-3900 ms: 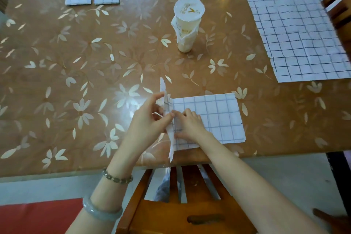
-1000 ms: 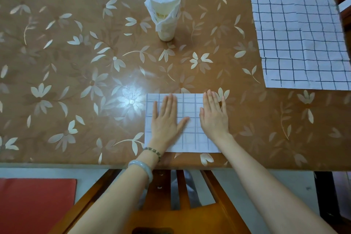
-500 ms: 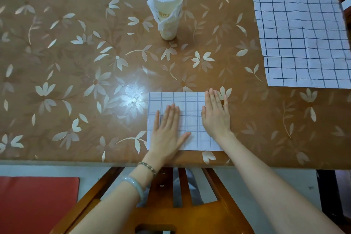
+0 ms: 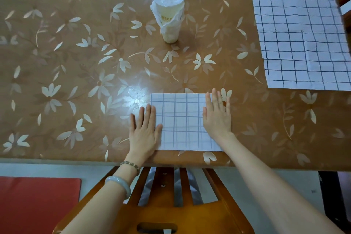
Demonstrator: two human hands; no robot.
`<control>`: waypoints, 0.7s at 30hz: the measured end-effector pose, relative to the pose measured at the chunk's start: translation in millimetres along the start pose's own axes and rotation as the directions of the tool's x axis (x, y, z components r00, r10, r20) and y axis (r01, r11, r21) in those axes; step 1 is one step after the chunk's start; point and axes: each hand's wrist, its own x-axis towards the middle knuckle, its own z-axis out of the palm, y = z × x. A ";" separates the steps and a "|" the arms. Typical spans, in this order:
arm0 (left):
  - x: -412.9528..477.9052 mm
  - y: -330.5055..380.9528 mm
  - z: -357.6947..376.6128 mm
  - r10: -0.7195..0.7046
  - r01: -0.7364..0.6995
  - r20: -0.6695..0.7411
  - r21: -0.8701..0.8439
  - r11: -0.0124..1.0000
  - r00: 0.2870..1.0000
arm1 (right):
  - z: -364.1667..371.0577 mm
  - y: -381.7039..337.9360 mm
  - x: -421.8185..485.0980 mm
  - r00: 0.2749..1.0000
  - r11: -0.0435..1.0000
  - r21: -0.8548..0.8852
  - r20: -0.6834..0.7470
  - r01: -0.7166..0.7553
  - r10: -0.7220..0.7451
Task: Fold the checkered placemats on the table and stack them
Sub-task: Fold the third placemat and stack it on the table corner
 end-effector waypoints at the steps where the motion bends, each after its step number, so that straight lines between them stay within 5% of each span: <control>1: 0.3 0.2 -1.0 0.002 -0.002 0.006 0.001 1.000 1.000 | -3.8 -3.3 -0.1 1.000 1.000 -0.016 -0.012 -0.017 0.017; 4: 0.7 2.5 -4.0 0.000 0.000 0.032 0.011 1.000 0.999 | -17.9 -20.6 0.0 0.996 0.998 0.019 -0.071 -0.059 0.060; 7: 1.3 5.8 -9.8 0.002 -0.003 0.024 0.033 0.999 1.000 | -27.5 -41.0 -6.0 0.991 0.984 0.157 -0.118 0.079 -0.060; 11: 3.0 16.3 -21.0 -0.039 0.038 -0.048 -0.024 0.999 0.998 | -23.9 -48.6 -19.4 0.990 0.960 0.266 0.085 0.088 -0.114; 16: 8.8 28.5 -32.7 -0.189 0.157 -0.075 -0.316 0.936 0.979 | -19.8 -46.2 -19.1 0.991 0.947 0.320 0.107 0.039 -0.077; 21: 16.3 32.8 -39.9 -0.304 0.231 0.004 -0.659 0.716 0.953 | -18.8 -45.0 -20.4 0.992 0.937 0.350 0.107 0.018 -0.059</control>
